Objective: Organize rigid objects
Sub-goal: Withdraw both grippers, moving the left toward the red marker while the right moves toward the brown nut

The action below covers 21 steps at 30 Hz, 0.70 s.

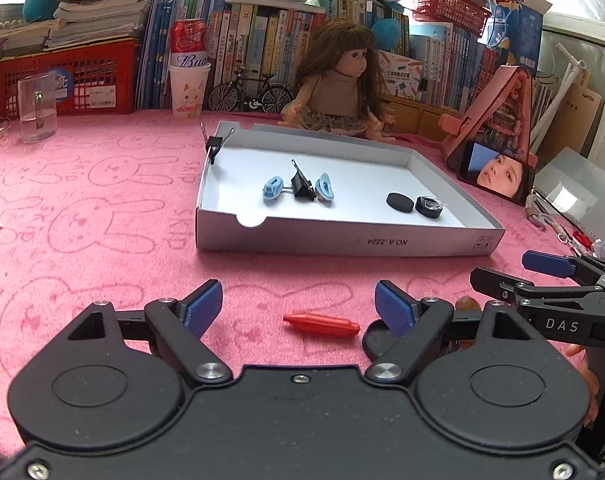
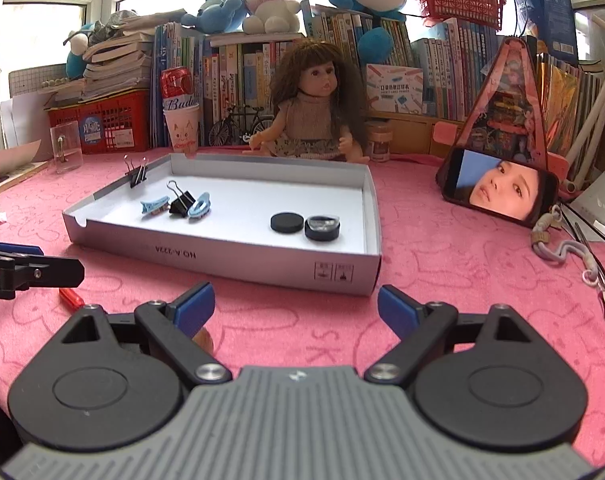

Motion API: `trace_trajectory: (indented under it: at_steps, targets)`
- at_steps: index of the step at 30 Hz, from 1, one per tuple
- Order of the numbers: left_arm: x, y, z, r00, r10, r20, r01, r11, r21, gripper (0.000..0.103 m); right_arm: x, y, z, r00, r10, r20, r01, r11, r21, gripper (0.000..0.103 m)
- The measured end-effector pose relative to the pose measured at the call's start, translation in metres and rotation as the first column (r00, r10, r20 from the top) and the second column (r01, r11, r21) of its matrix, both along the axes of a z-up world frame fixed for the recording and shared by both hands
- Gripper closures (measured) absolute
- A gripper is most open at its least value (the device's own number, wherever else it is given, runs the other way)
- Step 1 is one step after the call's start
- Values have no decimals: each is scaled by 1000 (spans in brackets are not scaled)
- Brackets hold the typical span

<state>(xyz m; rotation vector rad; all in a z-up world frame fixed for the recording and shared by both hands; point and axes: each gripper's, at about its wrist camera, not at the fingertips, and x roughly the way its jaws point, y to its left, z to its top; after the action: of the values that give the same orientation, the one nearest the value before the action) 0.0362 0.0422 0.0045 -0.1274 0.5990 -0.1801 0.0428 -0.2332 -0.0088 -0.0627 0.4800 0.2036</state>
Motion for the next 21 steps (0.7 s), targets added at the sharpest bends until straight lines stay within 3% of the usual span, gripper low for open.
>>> trace_trajectory:
  at_steps: [11, 17, 21]
  targets:
    - [-6, -3, -5, 1000, -7, -26, 8, 1000, 17, 30, -7, 0, -8, 1000, -9, -7, 9, 1000, -3, 9]
    - [-4, -5, -6, 1000, -2, -21, 3, 1000, 29, 44, -10, -1, -8, 1000, -12, -7, 12, 1000, 7, 9]
    - [-1, -7, -7, 1000, -18, -15, 18, 999, 45, 48, -11, -2, -7, 1000, -1, -6, 1, 1000, 19, 9]
